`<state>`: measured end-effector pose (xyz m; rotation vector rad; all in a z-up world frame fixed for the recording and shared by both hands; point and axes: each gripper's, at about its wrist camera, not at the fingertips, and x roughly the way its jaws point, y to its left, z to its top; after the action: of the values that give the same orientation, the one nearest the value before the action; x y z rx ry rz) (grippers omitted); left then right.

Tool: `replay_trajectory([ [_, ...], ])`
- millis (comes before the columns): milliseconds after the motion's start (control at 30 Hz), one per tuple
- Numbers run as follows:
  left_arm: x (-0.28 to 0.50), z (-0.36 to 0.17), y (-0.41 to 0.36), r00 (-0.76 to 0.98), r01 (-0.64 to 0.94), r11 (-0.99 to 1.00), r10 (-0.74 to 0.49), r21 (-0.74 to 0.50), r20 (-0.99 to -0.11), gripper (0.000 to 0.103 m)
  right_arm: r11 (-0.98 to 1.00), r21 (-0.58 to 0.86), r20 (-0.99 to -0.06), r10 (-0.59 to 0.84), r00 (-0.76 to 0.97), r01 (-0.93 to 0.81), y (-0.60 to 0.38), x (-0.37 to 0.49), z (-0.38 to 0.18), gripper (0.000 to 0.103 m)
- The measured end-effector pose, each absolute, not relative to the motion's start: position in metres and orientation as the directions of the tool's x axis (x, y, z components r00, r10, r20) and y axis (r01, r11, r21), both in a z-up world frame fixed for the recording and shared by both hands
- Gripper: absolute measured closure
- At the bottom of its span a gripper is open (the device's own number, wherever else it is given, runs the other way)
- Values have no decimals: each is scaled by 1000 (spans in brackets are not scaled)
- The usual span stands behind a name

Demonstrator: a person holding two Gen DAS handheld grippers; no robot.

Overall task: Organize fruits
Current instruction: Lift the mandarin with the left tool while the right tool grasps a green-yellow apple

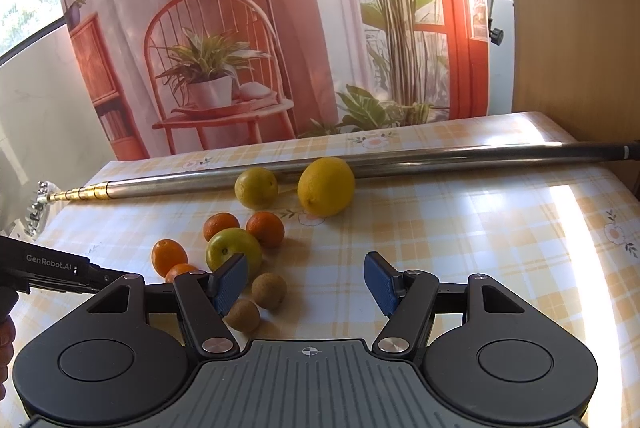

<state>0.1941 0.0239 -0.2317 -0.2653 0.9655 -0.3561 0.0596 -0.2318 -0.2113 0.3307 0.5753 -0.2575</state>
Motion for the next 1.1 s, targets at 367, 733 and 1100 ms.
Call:
replay_trajectory([
  [367,167,-207,41,633,202,941,-337,-271,-697,63,948,162,-569,-137,811,273,-229,66,-211,42],
  [733,149,-178,37,722,249,942,-334,-223,-605,63,954,137,-511,-164,844,268,-237,77,-187,42],
  [1100,147,-168,37,768,236,953,-303,-191,-564,63,976,107,-553,-99,827,188,-229,108,-187,44],
])
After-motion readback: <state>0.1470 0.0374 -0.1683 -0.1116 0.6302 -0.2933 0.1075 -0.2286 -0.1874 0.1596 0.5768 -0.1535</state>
